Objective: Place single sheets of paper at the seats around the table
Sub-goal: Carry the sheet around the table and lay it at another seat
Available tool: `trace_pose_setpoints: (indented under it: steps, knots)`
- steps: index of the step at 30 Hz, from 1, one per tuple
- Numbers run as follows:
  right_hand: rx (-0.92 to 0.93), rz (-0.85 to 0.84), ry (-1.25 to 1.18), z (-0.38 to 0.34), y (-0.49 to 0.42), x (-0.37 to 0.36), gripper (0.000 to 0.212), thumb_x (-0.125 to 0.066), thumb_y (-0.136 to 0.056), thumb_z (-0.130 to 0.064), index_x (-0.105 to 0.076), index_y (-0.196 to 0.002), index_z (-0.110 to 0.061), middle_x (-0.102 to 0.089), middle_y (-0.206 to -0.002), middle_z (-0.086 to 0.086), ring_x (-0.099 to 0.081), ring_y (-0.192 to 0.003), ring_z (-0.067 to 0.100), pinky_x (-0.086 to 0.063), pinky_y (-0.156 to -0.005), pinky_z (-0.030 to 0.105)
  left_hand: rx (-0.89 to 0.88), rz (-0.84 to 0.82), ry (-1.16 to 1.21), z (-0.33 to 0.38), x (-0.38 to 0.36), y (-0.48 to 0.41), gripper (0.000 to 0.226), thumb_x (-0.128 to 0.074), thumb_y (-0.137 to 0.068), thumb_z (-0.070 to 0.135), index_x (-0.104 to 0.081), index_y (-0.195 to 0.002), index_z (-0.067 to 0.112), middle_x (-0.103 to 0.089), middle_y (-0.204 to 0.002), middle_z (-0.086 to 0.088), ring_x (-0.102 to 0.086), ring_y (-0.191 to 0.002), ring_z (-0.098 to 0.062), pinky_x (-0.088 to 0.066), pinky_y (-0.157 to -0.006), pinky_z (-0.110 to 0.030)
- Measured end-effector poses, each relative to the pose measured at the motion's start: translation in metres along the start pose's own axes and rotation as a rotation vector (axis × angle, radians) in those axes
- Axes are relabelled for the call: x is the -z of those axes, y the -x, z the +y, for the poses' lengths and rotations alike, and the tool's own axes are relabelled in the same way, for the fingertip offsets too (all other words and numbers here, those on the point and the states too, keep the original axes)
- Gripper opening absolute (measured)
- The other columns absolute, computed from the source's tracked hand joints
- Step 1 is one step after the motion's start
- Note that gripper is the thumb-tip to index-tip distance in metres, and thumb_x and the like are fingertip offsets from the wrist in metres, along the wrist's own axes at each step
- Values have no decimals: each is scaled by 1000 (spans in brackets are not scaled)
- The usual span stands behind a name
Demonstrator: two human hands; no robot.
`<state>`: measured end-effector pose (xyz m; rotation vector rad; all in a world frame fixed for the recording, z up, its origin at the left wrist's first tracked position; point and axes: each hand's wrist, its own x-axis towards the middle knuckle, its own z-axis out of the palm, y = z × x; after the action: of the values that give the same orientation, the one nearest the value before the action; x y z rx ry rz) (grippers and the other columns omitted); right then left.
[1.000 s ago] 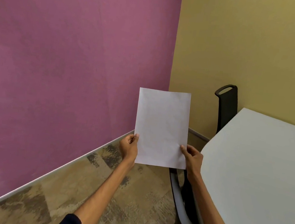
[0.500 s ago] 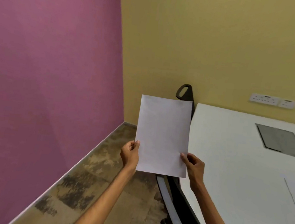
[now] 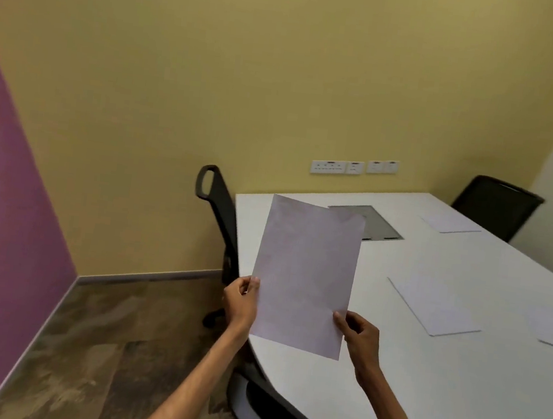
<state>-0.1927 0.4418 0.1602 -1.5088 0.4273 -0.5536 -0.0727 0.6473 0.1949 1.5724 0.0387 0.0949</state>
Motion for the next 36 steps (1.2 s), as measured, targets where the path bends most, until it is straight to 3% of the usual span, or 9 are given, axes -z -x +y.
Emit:
trace_pose_setpoints:
  steps: [7,10,14,21,25,27,30,36]
  knots:
    - [-61,170,17,22,-32,51,10,-75,-84,-24,-76,-89,-15,-77,-87,-2,-72,-78,11,-55,-63,18,26,-192,-92,-25,-77,-14,17,-60,-96,24,-69,-91,10,-68,-87,-1,-61,-79,-15,-47,-68,-25]
    - [-97,207,33,37,-40,66,9,-75,-84,-26,-76,-88,-18,-77,-87,-3,-72,-78,9,-55,-64,17,48,-239,-151,-39,-101,-24,21,-61,-95,23,-71,-95,5,-69,-90,-5,-61,-80,-16,-48,-69,-27]
    - [-146,262,55,58,-40,84,8,-74,-85,-26,-75,-89,-20,-77,-88,-4,-72,-81,10,-56,-68,18,93,-351,-206,-60,-126,-30,24,-63,-93,25,-72,-101,5,-72,-98,-4,-65,-91,-19,-53,-82,-32]
    - [-305,306,216,97,-28,119,12,-72,-86,-14,-74,-92,-4,-75,-88,5,-68,-76,15,-54,-67,17,119,-606,-389,-113,-159,-39,23,-65,-91,26,-74,-96,7,-74,-97,-5,-67,-91,-21,-49,-77,-28]
    - [-418,265,320,114,-21,136,7,-74,-85,-19,-71,-83,-12,-70,-76,-1,-64,-69,11,-48,-63,12,131,-769,-487,-142,-171,-43,23,-65,-90,27,-74,-89,6,-74,-91,-6,-65,-83,-20,-52,-74,-35]
    - [-489,260,350,125,-18,144,14,-75,-84,-23,-71,-83,-10,-71,-77,4,-63,-71,14,-48,-68,19,153,-846,-532,-155,-177,-43,24,-66,-89,26,-71,-85,2,-72,-86,-12,-61,-74,-20,-53,-72,-40]
    - [-592,258,391,142,-15,154,32,-75,-84,-24,-68,-92,6,-70,-90,23,-61,-77,19,-46,-73,29,192,-930,-582,-179,-181,-42,31,-67,-87,24,-67,-78,-6,-66,-73,-13,-54,-67,-22,-48,-65,-36]
    - [-741,216,497,168,-10,161,40,-76,-83,-23,-62,-87,14,-66,-87,30,-59,-75,23,-43,-72,31,193,-1031,-703,-215,-180,-33,35,-66,-88,24,-66,-72,-7,-69,-69,-19,-59,-61,-24,-43,-63,-28]
